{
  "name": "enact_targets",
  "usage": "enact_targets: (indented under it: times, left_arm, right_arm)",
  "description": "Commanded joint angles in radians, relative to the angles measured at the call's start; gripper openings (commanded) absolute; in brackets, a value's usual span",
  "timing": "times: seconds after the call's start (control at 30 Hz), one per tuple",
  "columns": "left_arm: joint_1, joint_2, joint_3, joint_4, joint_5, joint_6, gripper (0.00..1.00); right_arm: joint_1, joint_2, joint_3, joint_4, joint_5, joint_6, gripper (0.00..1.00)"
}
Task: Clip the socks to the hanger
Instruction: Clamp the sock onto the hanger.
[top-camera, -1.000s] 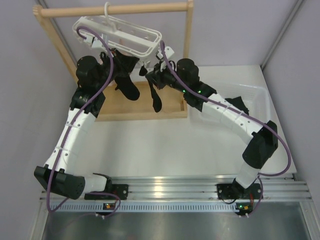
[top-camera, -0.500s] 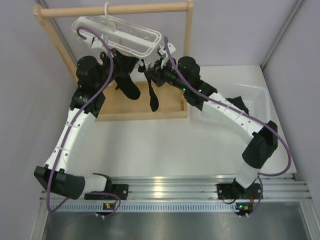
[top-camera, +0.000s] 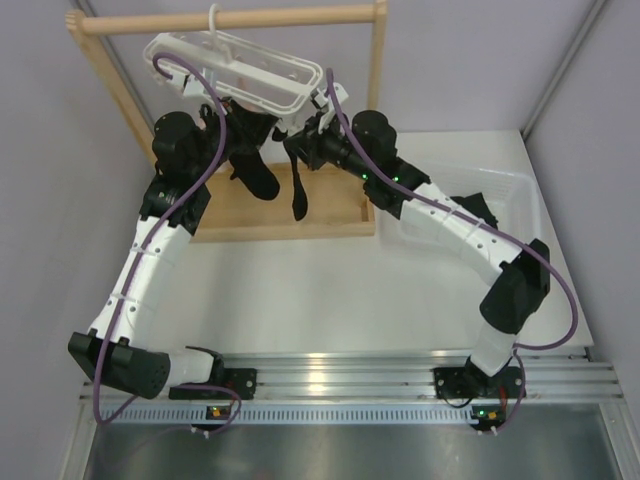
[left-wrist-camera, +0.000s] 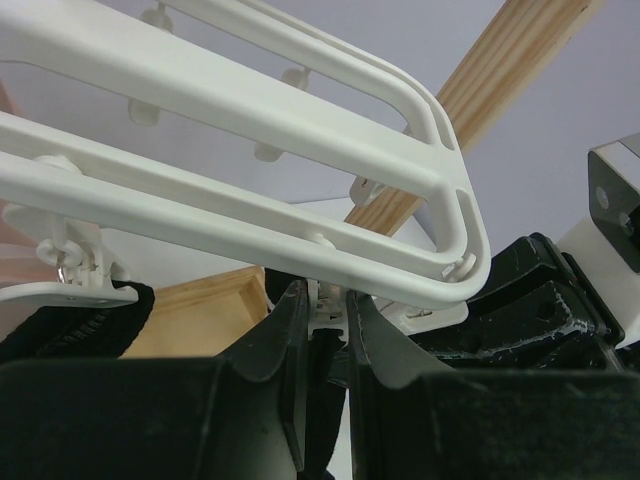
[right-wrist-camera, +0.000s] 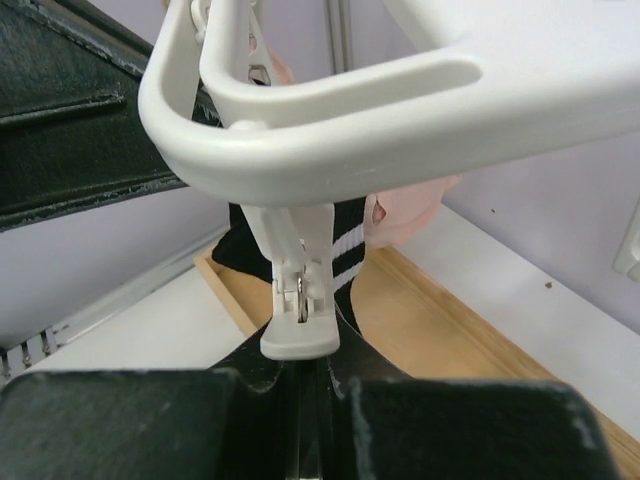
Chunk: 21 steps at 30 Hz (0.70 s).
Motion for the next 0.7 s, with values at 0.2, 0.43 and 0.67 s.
enact_targets:
  times: [0.2,0.43,0.67]
  left_arm:
    - [0.001,-0.026,-0.014,-0.016,0.026,-0.031,0.00]
    - [0.001,-0.027,-0.009,-0.022,0.013,-0.031,0.18]
    - [0.008,-0.038,0.000,-0.046,-0.005,-0.018,0.41]
  right_arm:
    - [0.021,-0.005,0.068,0.089,-0.011,0.027,0.00]
    - [0.020,-0.002,0.068,0.099,-0.040,0.018,0.00]
    - [0.020,-0.003,0.058,0.097,-0.033,0.004,0.00]
